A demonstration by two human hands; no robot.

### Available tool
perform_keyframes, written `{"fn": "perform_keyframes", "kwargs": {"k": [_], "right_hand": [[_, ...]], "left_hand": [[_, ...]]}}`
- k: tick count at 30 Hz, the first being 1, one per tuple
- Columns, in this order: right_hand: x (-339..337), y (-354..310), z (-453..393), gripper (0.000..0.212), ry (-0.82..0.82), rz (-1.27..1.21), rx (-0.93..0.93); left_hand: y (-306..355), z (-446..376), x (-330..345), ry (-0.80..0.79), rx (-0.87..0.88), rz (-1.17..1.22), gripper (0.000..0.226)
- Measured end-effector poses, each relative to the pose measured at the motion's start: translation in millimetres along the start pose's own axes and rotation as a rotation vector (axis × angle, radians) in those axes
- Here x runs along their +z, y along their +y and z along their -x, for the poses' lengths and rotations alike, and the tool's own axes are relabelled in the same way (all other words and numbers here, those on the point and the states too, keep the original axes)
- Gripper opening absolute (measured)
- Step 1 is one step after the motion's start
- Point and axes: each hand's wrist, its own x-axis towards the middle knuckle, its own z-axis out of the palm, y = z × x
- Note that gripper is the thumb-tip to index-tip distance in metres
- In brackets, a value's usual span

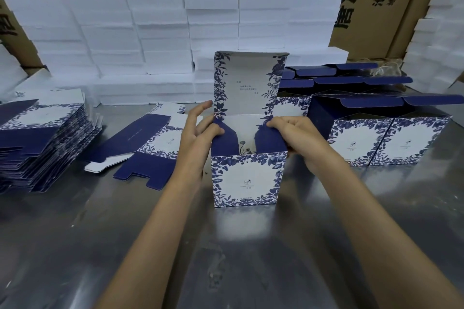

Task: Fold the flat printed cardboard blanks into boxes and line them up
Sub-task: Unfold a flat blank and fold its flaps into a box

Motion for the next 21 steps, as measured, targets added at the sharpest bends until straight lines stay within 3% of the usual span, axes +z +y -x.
{"fn": "perform_keyframes", "kwargs": {"k": [3,6,9,11,15,18,21], "right_hand": [[1,-4,-5,0.024,0.134,0.004,0.014],[2,-7,-8,0.020,0.234,-0.192,0.010],[10,-6,-2,0.024,0.136,-0.343,-0.044],[14,1,3,0.030,0.127,-0.301,-0.012],[16,12,8,0.019,0.062,-0.232,-0.067],[5,5,8,0.021,-0.034,-0.201,-0.089],[1,-16,-1,0.037,-0.083,-0.046,-0.048]], "left_hand": [[2,-1,2,0.046,-0.027,0.010,0.048],[2,-2,0,0.051,-0.011,-0.011,0.048],[2,-3,0,0.039,0.029,-0.005,0.043],[0,-4,3,0.065,0.045,-0.032,0.030],[-3,-4,5,0.075,-0.012,0.018,0.019],[-1,-3,3,0.072,0.060,-0.125,0.018],[10,-1,1,-0.058,0.036,-0.282,0.018]]}}
